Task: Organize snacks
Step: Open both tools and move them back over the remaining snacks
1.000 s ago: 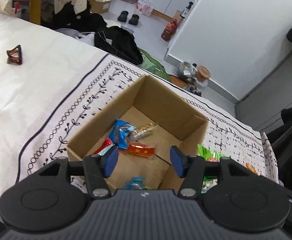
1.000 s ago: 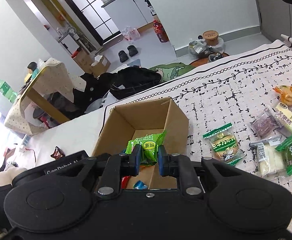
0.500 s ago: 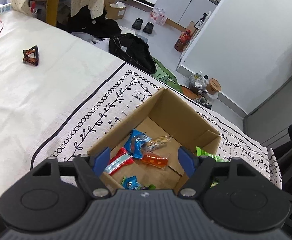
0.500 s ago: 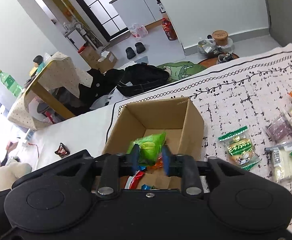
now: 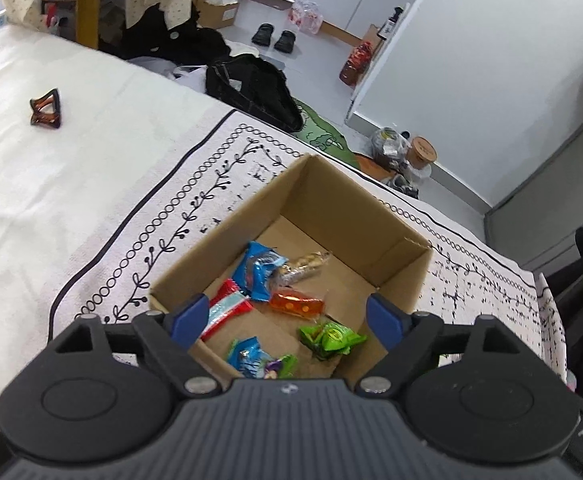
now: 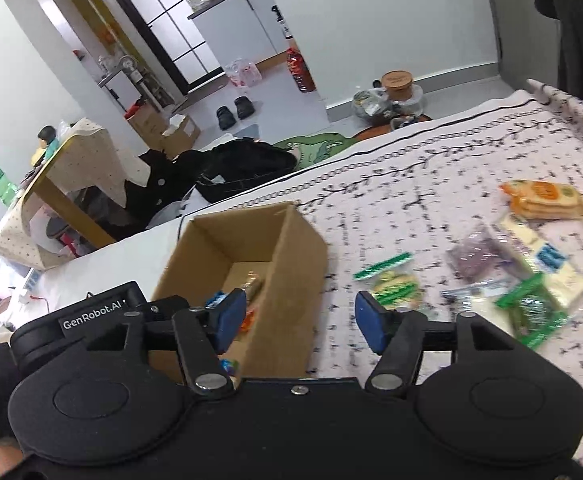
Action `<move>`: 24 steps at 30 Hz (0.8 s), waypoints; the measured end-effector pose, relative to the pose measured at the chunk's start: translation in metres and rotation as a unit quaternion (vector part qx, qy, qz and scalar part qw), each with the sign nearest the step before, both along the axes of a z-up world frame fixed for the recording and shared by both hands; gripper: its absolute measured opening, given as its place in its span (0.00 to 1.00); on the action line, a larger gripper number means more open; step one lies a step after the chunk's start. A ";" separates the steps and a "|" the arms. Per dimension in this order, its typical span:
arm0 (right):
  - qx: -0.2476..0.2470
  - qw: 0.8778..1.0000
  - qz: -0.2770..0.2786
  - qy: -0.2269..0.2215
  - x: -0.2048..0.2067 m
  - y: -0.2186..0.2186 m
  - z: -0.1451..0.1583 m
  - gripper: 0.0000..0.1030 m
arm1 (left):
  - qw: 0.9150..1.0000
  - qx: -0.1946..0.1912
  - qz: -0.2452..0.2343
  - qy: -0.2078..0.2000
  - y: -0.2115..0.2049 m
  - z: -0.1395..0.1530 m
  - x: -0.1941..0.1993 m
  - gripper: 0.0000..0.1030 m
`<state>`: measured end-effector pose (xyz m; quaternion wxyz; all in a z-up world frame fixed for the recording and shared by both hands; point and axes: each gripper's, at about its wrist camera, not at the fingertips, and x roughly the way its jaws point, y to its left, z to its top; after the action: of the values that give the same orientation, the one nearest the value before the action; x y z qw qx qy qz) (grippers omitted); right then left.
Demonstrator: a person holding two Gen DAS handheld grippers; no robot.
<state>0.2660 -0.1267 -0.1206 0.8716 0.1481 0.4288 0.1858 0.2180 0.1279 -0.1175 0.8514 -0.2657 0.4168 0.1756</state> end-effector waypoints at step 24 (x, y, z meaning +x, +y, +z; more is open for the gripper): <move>-0.001 0.998 -0.069 -0.015 -0.019 -0.114 0.003 1.00 | 0.991 0.043 -0.118 -0.037 -0.087 0.014 0.013 1.00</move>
<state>0.2467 -0.2407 -0.1173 0.8890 0.1730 0.4045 0.1272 0.2312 0.0411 -0.1030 0.8915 -0.1845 0.4057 0.0815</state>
